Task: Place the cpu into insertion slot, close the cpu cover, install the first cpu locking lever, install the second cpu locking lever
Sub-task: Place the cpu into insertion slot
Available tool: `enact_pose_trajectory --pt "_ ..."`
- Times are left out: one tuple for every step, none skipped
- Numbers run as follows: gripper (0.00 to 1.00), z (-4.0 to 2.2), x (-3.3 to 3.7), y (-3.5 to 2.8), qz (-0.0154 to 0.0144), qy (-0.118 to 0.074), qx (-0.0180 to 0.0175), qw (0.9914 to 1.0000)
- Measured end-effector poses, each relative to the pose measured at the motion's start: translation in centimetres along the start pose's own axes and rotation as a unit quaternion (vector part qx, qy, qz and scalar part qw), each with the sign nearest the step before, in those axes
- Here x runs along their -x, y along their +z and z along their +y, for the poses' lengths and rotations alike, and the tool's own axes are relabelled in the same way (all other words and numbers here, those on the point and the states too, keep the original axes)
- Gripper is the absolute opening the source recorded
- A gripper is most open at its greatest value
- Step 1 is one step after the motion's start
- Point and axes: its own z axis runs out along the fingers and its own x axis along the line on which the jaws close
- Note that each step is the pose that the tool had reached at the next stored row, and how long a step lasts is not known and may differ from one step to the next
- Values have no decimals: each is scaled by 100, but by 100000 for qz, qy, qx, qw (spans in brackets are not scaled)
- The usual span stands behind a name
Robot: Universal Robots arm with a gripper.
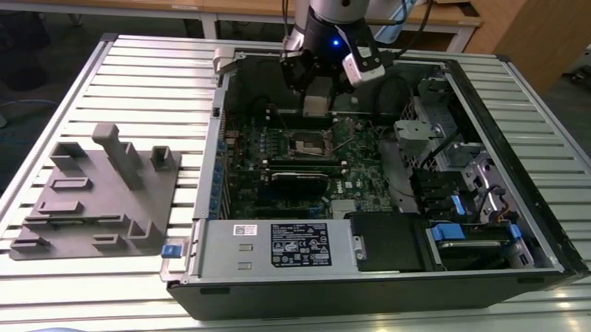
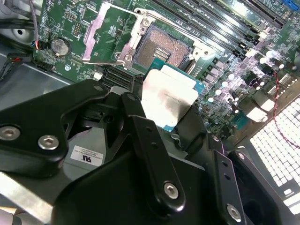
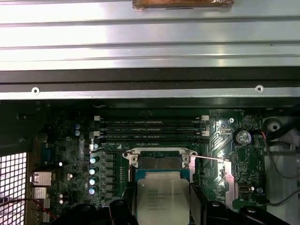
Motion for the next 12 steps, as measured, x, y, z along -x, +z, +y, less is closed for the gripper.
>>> enact_pose_trajectory --pt "54 0 0 0 4 1 -7 100000" --pt "54 0 0 0 5 0 -8 100000" --pt "54 0 0 1 1 1 -4 100000" --pt "54 0 0 2 0 -1 6 100000" --pt "54 0 0 2 -1 1 3 100000" --pt "54 0 0 2 -1 0 3 100000" --pt "54 0 0 3 -2 1 5 100000" --pt "54 0 0 3 -1 0 3 100000" --pt "54 0 0 3 -2 -1 4 100000" --pt "54 0 0 5 -3 -1 10 100000" --pt "54 0 0 8 -8 1 17 100000" --pt "54 -1 0 12 -8 5 19 100000"
